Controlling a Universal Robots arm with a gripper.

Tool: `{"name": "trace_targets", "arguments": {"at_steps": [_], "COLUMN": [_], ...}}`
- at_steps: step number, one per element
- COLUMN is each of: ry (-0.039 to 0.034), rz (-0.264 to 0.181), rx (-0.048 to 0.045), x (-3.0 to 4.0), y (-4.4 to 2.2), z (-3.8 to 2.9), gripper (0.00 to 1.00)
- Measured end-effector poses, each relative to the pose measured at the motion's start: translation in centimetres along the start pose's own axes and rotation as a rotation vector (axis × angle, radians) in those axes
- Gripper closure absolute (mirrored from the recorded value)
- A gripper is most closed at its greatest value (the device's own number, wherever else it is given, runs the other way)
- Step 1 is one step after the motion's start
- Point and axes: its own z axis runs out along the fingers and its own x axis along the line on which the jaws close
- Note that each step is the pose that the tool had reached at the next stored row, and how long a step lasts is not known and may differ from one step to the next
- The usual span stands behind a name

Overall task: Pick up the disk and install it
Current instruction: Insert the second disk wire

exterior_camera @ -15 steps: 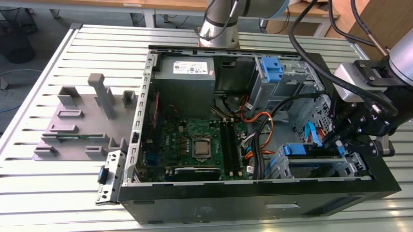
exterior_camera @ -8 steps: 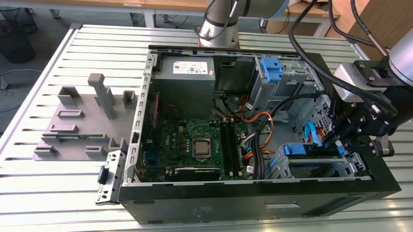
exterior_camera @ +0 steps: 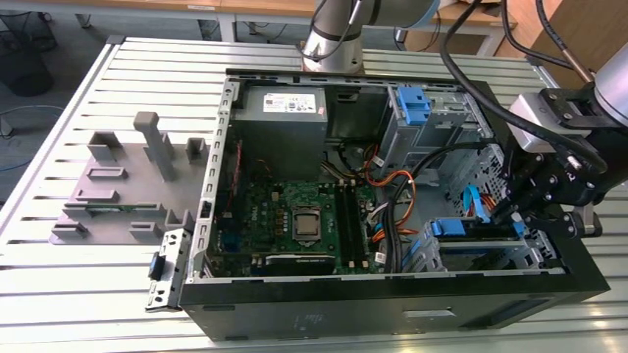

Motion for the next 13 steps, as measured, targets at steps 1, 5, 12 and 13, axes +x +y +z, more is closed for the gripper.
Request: {"name": "trace_targets", "arguments": {"at_steps": [1, 5, 12, 13], "ry": [0.0000, -0.0005, -0.0003, -0.0003], "rz": [0.009, 0.024, 0.024, 0.024], "rx": [0.0004, 0.0012, 0.0085, 0.0092], "x": [0.00, 0.00, 0.00, 0.00], "y": [0.00, 0.00, 0.10, 0.13], "z": [0.00, 0.00, 0.02, 0.03], "gripper": [0.84, 0.84, 0.84, 0.84]}}
